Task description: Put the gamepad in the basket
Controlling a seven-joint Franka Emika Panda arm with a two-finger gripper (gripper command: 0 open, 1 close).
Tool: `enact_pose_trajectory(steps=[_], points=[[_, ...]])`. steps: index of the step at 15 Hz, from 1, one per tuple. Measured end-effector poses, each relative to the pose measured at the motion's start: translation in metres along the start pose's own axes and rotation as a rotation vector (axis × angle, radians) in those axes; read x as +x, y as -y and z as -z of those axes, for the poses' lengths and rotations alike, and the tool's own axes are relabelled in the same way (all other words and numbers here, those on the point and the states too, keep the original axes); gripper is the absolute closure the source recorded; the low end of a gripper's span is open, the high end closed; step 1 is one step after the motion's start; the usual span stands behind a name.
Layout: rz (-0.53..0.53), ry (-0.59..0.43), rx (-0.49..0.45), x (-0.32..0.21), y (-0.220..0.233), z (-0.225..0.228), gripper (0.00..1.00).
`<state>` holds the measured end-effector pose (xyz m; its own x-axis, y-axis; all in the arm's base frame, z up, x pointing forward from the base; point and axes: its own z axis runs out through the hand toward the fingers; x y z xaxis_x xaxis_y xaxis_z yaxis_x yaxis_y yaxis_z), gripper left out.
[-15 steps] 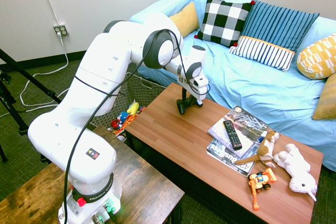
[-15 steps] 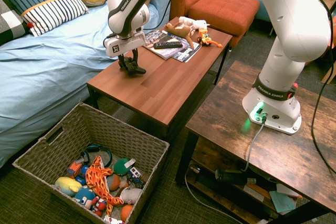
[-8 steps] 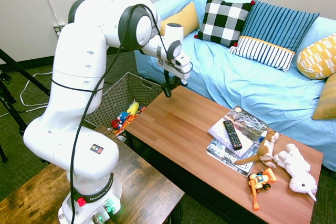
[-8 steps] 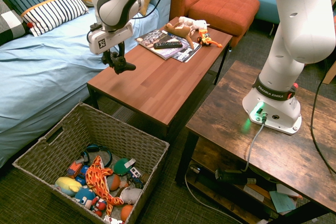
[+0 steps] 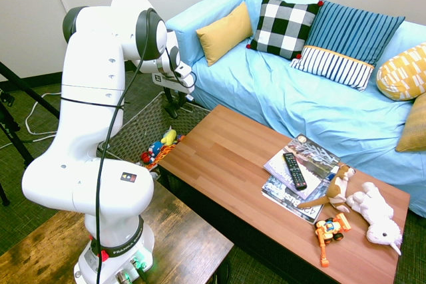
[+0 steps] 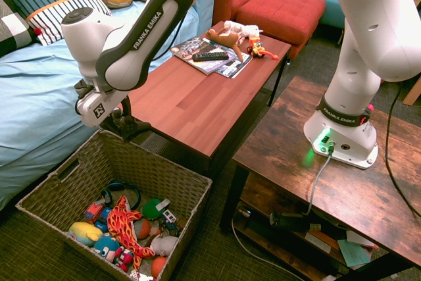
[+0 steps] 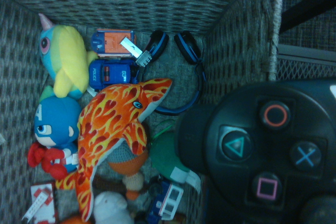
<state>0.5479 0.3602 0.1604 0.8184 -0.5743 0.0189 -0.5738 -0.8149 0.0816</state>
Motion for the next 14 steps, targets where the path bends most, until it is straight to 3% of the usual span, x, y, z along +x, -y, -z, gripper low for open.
enact_pose_trajectory(steps=[5,9,10,14], points=[[-0.004,0.119,0.007,-0.03,0.035,-0.111,1.0],[0.002,0.2,0.041,-0.049,0.07,-0.164,1.0],[0.007,0.205,0.038,-0.049,0.076,-0.17,0.0],[0.01,0.21,0.022,-0.043,0.087,-0.175,0.0]])
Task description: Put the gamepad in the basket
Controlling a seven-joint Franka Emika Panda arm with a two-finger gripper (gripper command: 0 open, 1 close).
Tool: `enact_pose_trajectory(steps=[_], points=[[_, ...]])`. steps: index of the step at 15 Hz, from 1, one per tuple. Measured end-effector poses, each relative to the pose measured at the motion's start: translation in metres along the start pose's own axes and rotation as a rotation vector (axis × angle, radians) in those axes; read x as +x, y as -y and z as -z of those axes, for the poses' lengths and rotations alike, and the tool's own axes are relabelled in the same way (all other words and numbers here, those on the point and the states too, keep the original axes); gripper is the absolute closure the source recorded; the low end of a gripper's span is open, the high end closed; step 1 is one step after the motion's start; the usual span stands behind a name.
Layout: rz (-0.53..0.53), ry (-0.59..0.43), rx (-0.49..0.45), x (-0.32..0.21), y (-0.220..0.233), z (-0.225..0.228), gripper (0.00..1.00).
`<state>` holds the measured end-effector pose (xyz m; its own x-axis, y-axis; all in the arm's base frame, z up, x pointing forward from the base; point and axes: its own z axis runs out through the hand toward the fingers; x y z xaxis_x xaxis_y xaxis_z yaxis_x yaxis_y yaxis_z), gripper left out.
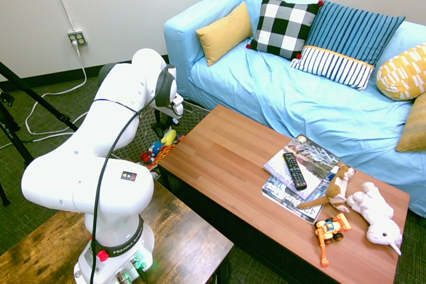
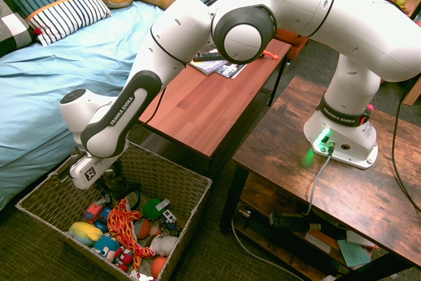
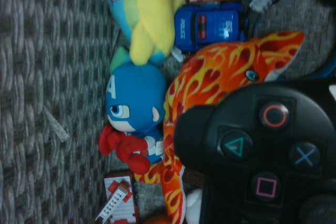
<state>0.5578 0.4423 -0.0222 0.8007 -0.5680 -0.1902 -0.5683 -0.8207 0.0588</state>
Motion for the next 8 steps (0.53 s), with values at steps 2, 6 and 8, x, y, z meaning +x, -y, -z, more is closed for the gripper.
enact_pose_trajectory(steps=[2,6,8], points=[[-0.003,0.001,-0.007,0.004,0.0,-0.005,0.0],[-0.004,0.001,-0.006,0.01,0.001,-0.005,0.0],[-0.006,0.002,-0.006,0.015,0.0,-0.002,0.0]])
